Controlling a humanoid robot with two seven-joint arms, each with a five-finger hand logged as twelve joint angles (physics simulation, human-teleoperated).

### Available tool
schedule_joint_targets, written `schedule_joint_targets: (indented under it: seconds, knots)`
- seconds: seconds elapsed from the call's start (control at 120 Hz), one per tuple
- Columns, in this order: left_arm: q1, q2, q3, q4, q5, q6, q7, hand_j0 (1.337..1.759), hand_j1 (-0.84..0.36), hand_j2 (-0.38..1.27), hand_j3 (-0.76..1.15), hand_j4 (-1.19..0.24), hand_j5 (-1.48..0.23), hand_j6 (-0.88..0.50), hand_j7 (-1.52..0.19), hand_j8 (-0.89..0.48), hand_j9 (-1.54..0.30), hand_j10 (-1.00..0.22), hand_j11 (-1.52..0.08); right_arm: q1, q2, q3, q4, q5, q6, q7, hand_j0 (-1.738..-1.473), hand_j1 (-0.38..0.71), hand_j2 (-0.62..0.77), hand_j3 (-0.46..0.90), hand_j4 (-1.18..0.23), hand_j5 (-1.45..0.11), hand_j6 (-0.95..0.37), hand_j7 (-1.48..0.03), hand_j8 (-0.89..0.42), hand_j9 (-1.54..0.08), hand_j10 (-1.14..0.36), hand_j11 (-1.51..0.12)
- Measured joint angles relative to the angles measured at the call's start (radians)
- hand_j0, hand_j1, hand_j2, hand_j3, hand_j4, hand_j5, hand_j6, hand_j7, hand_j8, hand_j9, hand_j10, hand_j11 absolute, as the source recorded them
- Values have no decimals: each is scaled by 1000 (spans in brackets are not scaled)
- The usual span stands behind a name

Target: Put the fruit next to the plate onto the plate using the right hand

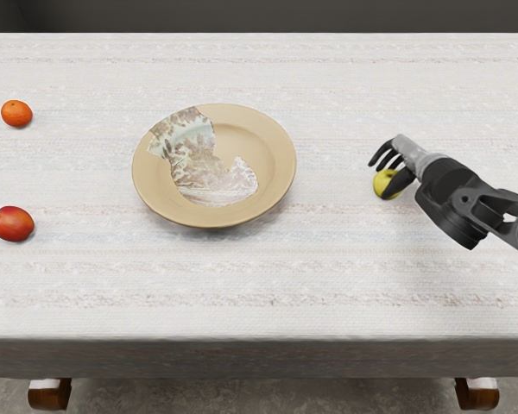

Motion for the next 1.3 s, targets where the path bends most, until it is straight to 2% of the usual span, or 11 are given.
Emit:
schedule_joint_targets:
  seconds: [0.175, 0.517, 0.817, 1.3]
  knots:
    - [0, 0, 0, 0, 0, 0, 0, 1658, 349, 0, 0, 0, 0, 0, 0, 0, 0, 0, 0, 4, -24, 8, 34, 24, 1, 0, -1657, 264, 307, 0, -644, -864, -564, -849, -426, -866, -503, -871]
    - [2, 0, 0, 0, 0, 0, 0, 1658, 349, 0, 0, 0, 0, 0, 0, 0, 0, 0, 0, 15, -23, 78, 103, 38, 45, -6, -1657, 282, 338, 0, -656, -896, -559, -872, -408, -895, -478, -890]
    - [4, 0, 0, 0, -1, 0, -1, 1658, 349, 0, 0, 0, 0, 0, 0, 0, 0, 0, 0, 51, 45, 92, 109, 41, 54, -39, -1657, 289, 359, 0, -665, -903, -584, -882, -400, -900, -479, -893]
    - [5, 0, 0, 0, -1, 0, -1, 1658, 349, 0, 0, 0, 0, 0, 0, 0, 0, 0, 0, 116, 167, 94, 108, 43, 55, -44, -1658, 342, 431, 0, -660, -916, -664, -884, -364, -892, -462, -884]
